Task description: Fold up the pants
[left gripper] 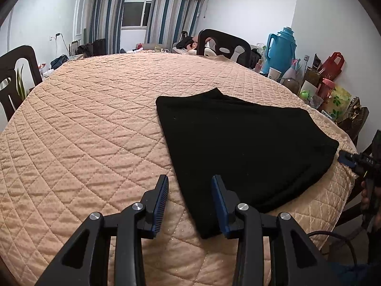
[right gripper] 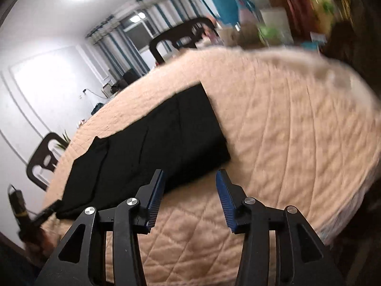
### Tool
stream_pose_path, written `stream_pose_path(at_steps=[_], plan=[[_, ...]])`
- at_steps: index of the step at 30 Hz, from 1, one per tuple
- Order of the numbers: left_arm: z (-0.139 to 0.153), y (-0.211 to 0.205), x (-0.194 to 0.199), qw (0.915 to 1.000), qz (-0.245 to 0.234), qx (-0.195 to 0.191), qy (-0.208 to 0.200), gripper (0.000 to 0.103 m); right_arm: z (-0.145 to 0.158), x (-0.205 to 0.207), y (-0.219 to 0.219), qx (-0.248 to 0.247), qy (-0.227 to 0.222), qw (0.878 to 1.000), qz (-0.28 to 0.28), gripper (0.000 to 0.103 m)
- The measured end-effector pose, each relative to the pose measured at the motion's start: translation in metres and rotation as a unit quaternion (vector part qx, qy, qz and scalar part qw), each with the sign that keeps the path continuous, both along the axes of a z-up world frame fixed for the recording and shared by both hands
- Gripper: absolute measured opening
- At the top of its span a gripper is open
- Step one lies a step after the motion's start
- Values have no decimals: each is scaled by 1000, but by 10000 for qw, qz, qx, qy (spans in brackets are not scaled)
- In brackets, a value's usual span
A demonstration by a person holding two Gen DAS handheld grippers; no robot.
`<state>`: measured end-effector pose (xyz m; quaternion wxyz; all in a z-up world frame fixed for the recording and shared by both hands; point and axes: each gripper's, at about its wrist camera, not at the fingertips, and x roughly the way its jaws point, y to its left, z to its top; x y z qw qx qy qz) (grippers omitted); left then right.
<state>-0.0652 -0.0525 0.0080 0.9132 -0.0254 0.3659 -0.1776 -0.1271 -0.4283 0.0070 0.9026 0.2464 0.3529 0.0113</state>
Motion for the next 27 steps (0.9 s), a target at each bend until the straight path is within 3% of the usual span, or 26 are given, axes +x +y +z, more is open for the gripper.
stream_pose_path(at_steps=[8,17,20,24,26,27], plan=[[12,-6,2,9997,-125,-130,-174,41,-3,21,-3,412,-30,9991,-88,52],[4,-16,11,9997,-208,-142,-63,41,0,20,-9,903,-449,9936,-513,54],[3,-17,11,9996,-229,-144,-43,41,6,22,-8,930,-631,9922,-531,54],[2,-19,11,9996,-255,-91,-29,41,-3,44,-5,744,-170,9951,-630,53],[2,-20,12,9996,-259,-100,-22,41,-1,47,-1,558,-193,9967,-564,53],[2,-20,12,9996,-260,-112,-15,41,0,49,-1,514,-191,9971,-524,49]])
